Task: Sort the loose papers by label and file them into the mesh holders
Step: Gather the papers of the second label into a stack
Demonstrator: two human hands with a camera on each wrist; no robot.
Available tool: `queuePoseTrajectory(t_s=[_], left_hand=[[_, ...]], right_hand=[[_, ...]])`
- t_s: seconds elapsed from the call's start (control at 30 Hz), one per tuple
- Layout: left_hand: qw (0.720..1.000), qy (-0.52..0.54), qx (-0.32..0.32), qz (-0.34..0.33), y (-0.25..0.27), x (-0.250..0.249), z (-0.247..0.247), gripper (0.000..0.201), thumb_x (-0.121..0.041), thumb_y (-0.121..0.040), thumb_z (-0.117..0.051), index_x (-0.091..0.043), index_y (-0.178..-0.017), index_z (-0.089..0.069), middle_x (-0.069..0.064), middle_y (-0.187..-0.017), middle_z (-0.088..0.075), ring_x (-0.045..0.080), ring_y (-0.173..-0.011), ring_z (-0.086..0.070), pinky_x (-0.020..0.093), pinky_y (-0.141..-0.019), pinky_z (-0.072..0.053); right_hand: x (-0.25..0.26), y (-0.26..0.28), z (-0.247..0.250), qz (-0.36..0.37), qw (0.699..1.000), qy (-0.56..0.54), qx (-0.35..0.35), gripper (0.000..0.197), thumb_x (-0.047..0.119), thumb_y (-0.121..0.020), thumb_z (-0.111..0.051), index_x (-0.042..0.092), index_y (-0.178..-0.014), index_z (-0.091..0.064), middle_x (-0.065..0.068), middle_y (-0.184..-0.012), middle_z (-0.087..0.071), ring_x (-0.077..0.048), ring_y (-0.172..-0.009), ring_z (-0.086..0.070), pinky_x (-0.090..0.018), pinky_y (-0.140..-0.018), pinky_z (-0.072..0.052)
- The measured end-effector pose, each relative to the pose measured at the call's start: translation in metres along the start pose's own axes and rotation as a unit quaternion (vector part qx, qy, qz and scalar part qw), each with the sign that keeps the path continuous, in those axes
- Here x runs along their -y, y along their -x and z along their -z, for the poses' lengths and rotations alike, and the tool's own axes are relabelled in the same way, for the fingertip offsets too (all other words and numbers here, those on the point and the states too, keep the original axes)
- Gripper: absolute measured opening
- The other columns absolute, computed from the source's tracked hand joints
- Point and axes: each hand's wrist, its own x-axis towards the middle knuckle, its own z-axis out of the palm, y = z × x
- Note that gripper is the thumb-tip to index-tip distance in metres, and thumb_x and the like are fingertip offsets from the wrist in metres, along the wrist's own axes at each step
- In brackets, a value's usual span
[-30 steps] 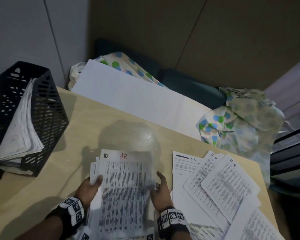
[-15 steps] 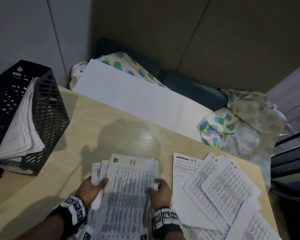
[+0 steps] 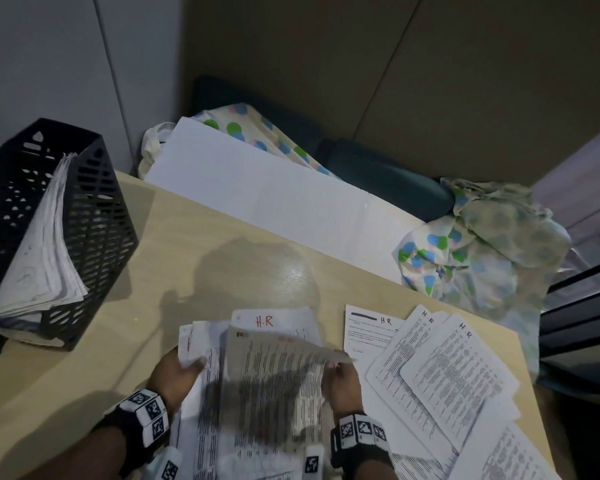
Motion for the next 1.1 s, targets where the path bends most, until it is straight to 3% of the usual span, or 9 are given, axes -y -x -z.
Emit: queuePoseTrajectory(t_s=[0.07, 0.17, 0.27, 0.33, 0.47, 0.6, 0.83, 1.0, 1.1], left_hand=[[1.000, -0.011, 0.006, -0.004, -0.001, 0.003, 0.001, 0.027, -0.014, -0.086, -0.064, -0.008, -0.113, -0.063, 0.011, -0.106, -0.069, 0.028, -0.102, -0.063, 0.038, -0.092, -0.046], [0.999, 0.027, 0.030, -0.002, 0.002, 0.000, -0.002, 0.022, -0.012, -0.088, -0.062, -0.014, -0.110, -0.063, 0.008, -0.106, -0.070, 0.028, -0.103, -0.064, 0.041, -0.092, -0.048], [0.995, 0.087, 0.050, 0.000, 0.009, -0.011, -0.008, 0.019, -0.026, -0.087, -0.064, -0.021, -0.105, -0.066, -0.003, -0.099, -0.074, 0.016, -0.094, -0.069, 0.037, -0.082, -0.052], [0.992, 0.111, 0.061, 0.005, 0.011, -0.014, -0.008, 0.023, -0.038, -0.087, -0.061, -0.025, -0.105, -0.067, -0.003, -0.099, -0.074, 0.014, -0.094, -0.069, 0.040, -0.084, -0.053], [0.995, 0.083, 0.047, -0.024, 0.009, -0.017, -0.009, 0.022, -0.002, -0.093, -0.051, -0.015, -0.106, -0.063, 0.001, -0.100, -0.068, 0.025, -0.102, -0.061, 0.025, -0.082, -0.050], [0.997, 0.068, 0.023, -0.006, 0.013, -0.029, -0.009, 0.020, 0.003, -0.093, -0.045, -0.006, -0.101, -0.061, 0.005, -0.088, -0.064, 0.015, -0.090, -0.063, 0.023, -0.073, -0.046], [0.985, 0.138, 0.072, 0.070, 0.010, -0.022, -0.014, 0.025, -0.010, -0.094, -0.046, -0.013, -0.098, -0.070, 0.014, -0.099, -0.073, 0.037, -0.098, -0.065, 0.055, -0.094, -0.047], [0.955, 0.238, 0.117, 0.133, 0.015, -0.022, -0.012, 0.060, -0.070, -0.084, -0.038, -0.028, -0.122, -0.060, -0.002, -0.126, -0.060, 0.023, -0.118, -0.054, 0.052, -0.107, -0.035], [0.986, 0.134, 0.093, 0.018, 0.018, -0.032, -0.016, 0.037, -0.040, -0.087, -0.057, -0.028, -0.122, -0.053, -0.011, -0.117, -0.060, 0.020, -0.117, -0.051, 0.042, -0.101, -0.040]], right_hand=[[-0.005, -0.006, 0.007, -0.005, 0.993, -0.104, -0.060, 0.026, 0.003, -0.085, -0.057, 0.011, -0.061, -0.066, -0.003, -0.078, -0.069, -0.018, -0.075, -0.066, -0.027, -0.079, -0.048], [-0.001, 0.007, -0.003, 0.021, 0.993, -0.090, 0.071, 0.054, -0.010, -0.093, -0.035, 0.025, -0.065, -0.064, 0.011, -0.075, -0.069, -0.005, -0.075, -0.065, -0.016, -0.070, -0.052], [0.007, 0.015, -0.007, -0.026, 0.989, -0.014, 0.148, 0.043, -0.006, -0.090, -0.047, 0.035, -0.086, -0.061, 0.007, -0.087, -0.061, -0.002, -0.076, -0.059, -0.017, -0.069, -0.050], [0.011, 0.016, -0.011, -0.008, 0.996, -0.012, 0.093, 0.034, -0.009, -0.092, -0.040, 0.017, -0.081, -0.059, -0.008, -0.085, -0.055, -0.014, -0.074, -0.055, -0.023, -0.065, -0.047], [0.028, 0.019, -0.015, -0.106, 0.984, -0.125, 0.065, 0.009, 0.008, -0.092, -0.054, 0.017, -0.091, -0.057, 0.004, -0.085, -0.063, -0.015, -0.080, -0.057, -0.024, -0.070, -0.044], [0.035, 0.022, -0.019, -0.138, 0.983, -0.095, 0.073, 0.027, 0.017, -0.089, -0.054, 0.020, -0.115, -0.058, 0.004, -0.103, -0.067, -0.018, -0.095, -0.062, -0.033, -0.088, -0.051], [0.048, 0.018, -0.019, -0.178, 0.968, -0.160, 0.076, 0.017, 0.025, -0.082, -0.054, 0.020, -0.094, -0.064, -0.001, -0.089, -0.071, -0.021, -0.085, -0.066, -0.042, -0.079, -0.056], [0.040, 0.010, -0.020, -0.164, 0.971, -0.156, 0.083, 0.030, 0.040, -0.076, -0.051, 0.021, -0.095, -0.064, -0.002, -0.093, -0.072, -0.022, -0.086, -0.067, -0.052, -0.077, -0.057], [0.052, 0.007, -0.016, -0.151, 0.977, -0.097, 0.116, 0.045, 0.046, -0.086, -0.046, 0.014, -0.117, -0.057, -0.005, -0.111, -0.067, -0.026, -0.100, -0.063, -0.047, -0.090, -0.052]])
